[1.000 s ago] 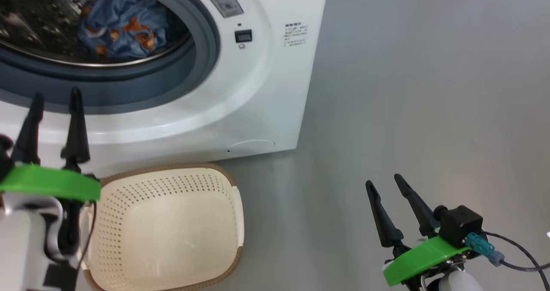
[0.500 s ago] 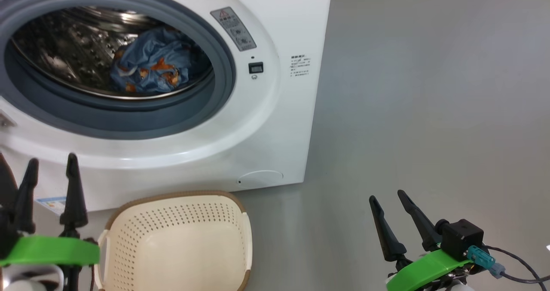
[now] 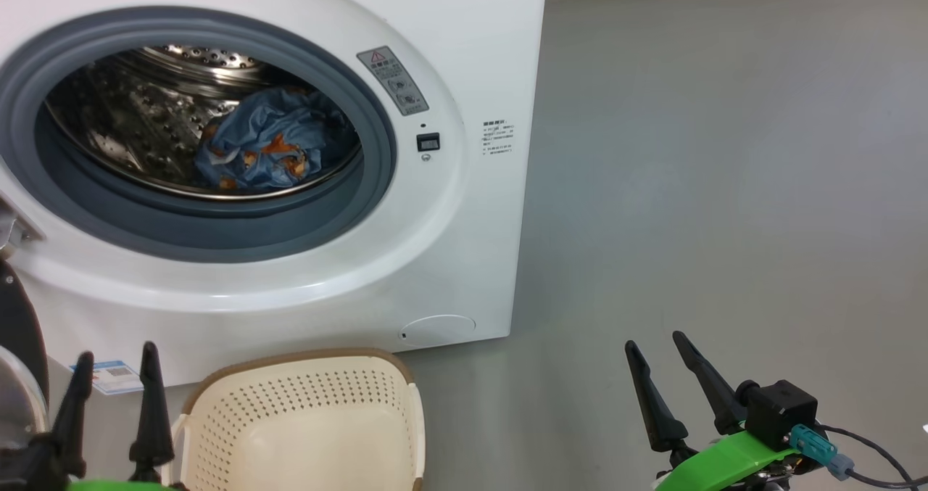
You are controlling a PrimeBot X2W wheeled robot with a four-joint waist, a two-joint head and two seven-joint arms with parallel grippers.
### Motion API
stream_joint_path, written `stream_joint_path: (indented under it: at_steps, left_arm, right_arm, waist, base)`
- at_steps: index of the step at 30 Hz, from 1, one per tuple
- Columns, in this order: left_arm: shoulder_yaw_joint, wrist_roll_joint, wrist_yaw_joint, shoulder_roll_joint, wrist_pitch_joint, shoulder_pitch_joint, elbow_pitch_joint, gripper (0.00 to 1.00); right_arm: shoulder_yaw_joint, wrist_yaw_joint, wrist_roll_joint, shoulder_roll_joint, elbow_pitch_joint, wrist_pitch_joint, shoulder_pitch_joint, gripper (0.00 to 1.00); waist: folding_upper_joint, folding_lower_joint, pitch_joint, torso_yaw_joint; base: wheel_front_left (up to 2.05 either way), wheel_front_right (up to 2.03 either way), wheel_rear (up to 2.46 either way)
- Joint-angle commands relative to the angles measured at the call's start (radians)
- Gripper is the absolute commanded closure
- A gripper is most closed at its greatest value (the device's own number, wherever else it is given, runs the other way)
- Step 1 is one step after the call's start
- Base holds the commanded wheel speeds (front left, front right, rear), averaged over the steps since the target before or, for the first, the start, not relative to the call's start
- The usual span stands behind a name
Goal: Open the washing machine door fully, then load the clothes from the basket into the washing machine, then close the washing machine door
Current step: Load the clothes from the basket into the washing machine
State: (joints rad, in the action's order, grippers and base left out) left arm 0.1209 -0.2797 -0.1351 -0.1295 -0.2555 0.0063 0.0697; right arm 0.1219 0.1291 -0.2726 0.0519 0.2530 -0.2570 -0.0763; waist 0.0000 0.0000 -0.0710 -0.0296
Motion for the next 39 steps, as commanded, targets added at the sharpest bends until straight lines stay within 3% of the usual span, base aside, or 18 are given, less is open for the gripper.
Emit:
stream_joint_path:
  at_steps: [1,13,39]
  left_arm:
    - [0.042,0.012,0.004,-0.007,-0.006,0.002,-0.034,0.0]
    - [0.068,0.06,0.004,0.039,-0.006,0.101,-0.043,0.0]
    - [0.054,0.076,0.004,0.043,-0.006,0.126,-0.014,0.0]
  right_arm:
    - [0.024,0.002,0.018,-0.002,-0.027,-0.005,-0.003,0.0]
    - [0.011,0.002,0.03,-0.002,-0.019,-0.005,0.014,0.0]
    - [0.001,0.002,0.046,-0.002,-0.023,-0.005,0.014,0.0]
  waist:
    - [0.0,0.0,0.008,0.001]
    - [0.0,0.0,0.05,-0.004]
    - [0.0,0.0,0.068,-0.004]
  base:
    - [0.0,0.0,0.0]
    - [0.0,0.0,0.0]
    - [0.0,0.0,0.0]
